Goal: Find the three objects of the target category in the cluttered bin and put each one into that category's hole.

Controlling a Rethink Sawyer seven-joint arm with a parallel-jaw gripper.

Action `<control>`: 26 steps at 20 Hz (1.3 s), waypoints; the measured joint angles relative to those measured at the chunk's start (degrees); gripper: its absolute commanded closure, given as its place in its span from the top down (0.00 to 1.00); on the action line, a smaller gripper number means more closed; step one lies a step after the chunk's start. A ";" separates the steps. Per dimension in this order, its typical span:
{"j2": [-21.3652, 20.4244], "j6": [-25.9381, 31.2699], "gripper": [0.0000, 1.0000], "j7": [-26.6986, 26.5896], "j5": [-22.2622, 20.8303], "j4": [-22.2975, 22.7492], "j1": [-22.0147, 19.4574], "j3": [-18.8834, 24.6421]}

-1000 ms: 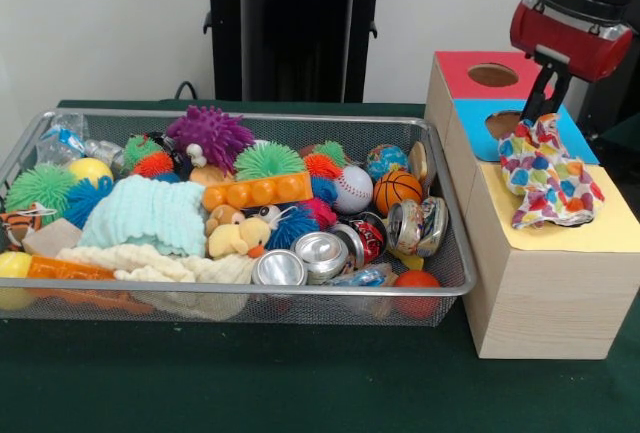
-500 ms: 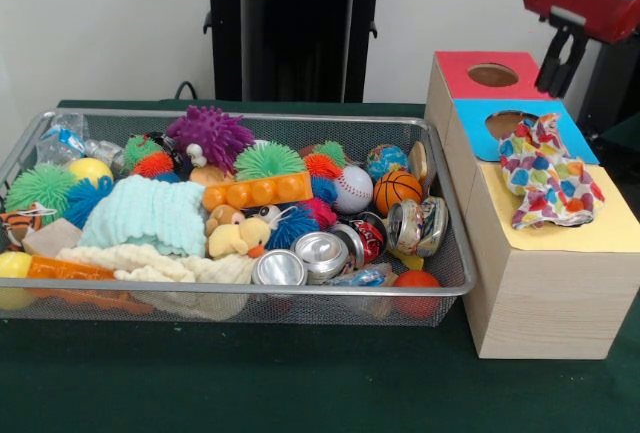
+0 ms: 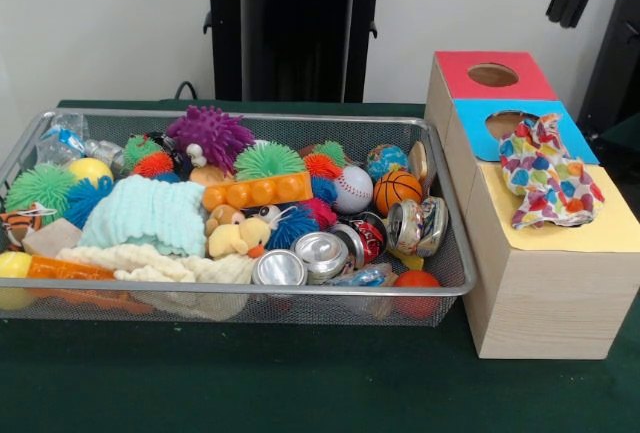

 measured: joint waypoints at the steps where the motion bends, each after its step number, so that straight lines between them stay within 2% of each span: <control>1: -0.41 0.00 0.00 0.00 -0.01 0.00 -0.03 0.01; 5: -0.34 0.01 0.00 0.00 -0.06 -0.37 -0.09 0.00; 19: 3.84 -1.21 0.00 0.00 -0.42 -2.02 -1.83 0.02; 26: 4.29 -1.26 0.00 0.00 -0.55 -2.17 -1.96 0.02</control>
